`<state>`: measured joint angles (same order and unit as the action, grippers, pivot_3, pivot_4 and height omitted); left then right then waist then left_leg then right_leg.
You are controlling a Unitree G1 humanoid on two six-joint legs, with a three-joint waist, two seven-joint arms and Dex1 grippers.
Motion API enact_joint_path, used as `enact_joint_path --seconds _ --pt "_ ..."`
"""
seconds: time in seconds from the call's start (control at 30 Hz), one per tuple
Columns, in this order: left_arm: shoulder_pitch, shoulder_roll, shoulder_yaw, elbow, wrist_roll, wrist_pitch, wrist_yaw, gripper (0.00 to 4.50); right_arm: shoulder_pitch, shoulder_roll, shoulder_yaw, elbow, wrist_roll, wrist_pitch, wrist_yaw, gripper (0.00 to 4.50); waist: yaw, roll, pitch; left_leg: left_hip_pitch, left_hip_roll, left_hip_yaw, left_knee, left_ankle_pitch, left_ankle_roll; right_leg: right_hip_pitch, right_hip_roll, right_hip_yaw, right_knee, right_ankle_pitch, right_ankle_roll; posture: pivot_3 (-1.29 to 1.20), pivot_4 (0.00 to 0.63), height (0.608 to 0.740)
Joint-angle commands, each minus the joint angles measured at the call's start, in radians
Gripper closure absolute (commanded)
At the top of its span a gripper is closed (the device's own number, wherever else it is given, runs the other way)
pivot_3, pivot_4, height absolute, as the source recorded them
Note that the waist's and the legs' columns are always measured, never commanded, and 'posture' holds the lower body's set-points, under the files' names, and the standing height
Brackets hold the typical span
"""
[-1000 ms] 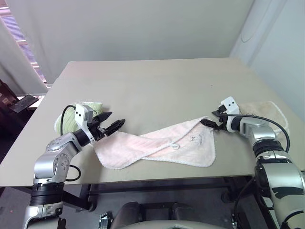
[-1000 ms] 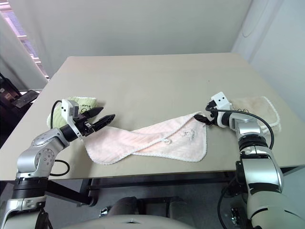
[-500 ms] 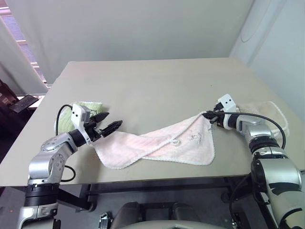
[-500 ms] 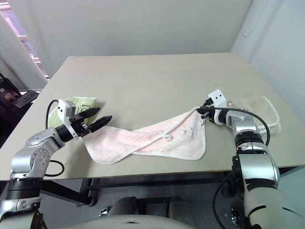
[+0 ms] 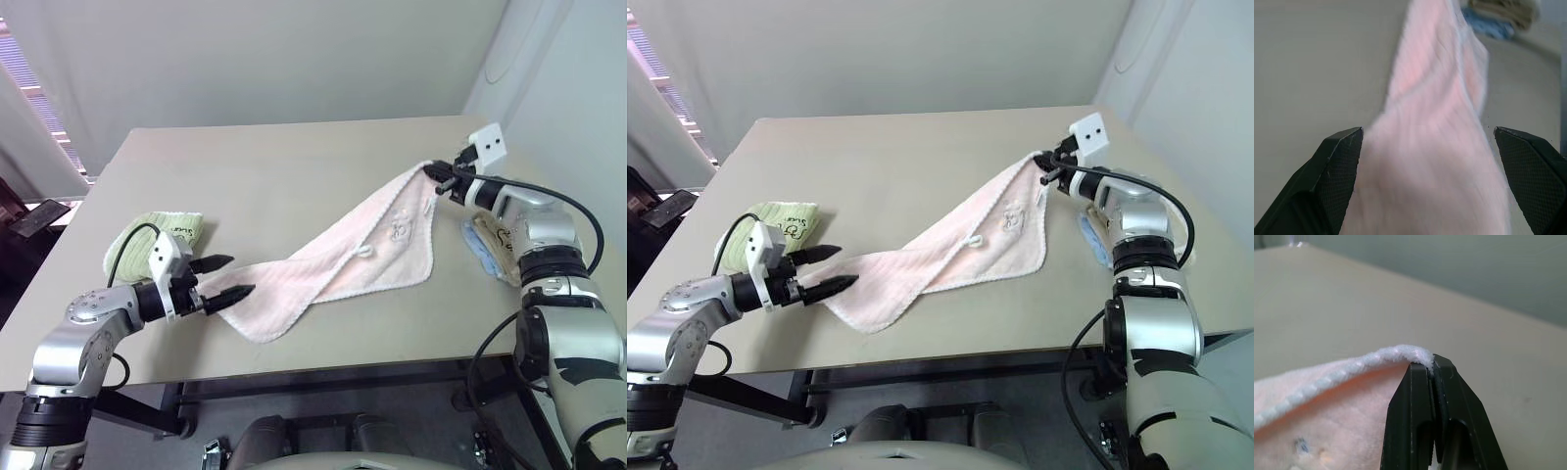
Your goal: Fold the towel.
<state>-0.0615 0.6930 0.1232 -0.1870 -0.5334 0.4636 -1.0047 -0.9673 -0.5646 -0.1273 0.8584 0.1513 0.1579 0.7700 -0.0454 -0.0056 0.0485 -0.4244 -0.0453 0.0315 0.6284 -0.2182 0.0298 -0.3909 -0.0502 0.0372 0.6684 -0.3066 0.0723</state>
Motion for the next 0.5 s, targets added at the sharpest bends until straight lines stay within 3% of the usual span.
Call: enact_joint_path --seconds 0.03,0.27,0.5 --pt "-0.001 0.008 -0.025 -0.077 0.020 -0.049 -0.015 0.00 -0.057 0.010 -0.022 -0.050 0.021 0.008 -0.031 4.47 0.001 0.000 0.000 0.000 0.000 0.000 0.000 0.000 0.000 0.000 0.000 0.000 0.000 0.000 0.000 0.00 0.000 0.730" --pt "-0.004 -0.040 -0.151 -0.138 0.134 -0.182 0.000 0.00 -0.112 0.040 -0.003 0.050 -0.028 -0.055 -0.141 4.47 0.001 0.001 0.000 0.000 0.000 0.001 0.001 0.000 0.000 0.001 0.000 0.000 0.000 0.000 -0.001 0.00 0.000 0.730" --pt "-0.039 -0.019 -0.305 -0.010 0.251 -0.186 -0.055 0.00 -0.128 0.054 0.006 0.113 -0.052 -0.089 -0.169 4.47 0.000 0.004 -0.001 0.000 0.000 0.001 0.000 0.000 0.000 0.000 0.000 0.000 0.000 0.001 -0.001 0.00 0.000 0.730"
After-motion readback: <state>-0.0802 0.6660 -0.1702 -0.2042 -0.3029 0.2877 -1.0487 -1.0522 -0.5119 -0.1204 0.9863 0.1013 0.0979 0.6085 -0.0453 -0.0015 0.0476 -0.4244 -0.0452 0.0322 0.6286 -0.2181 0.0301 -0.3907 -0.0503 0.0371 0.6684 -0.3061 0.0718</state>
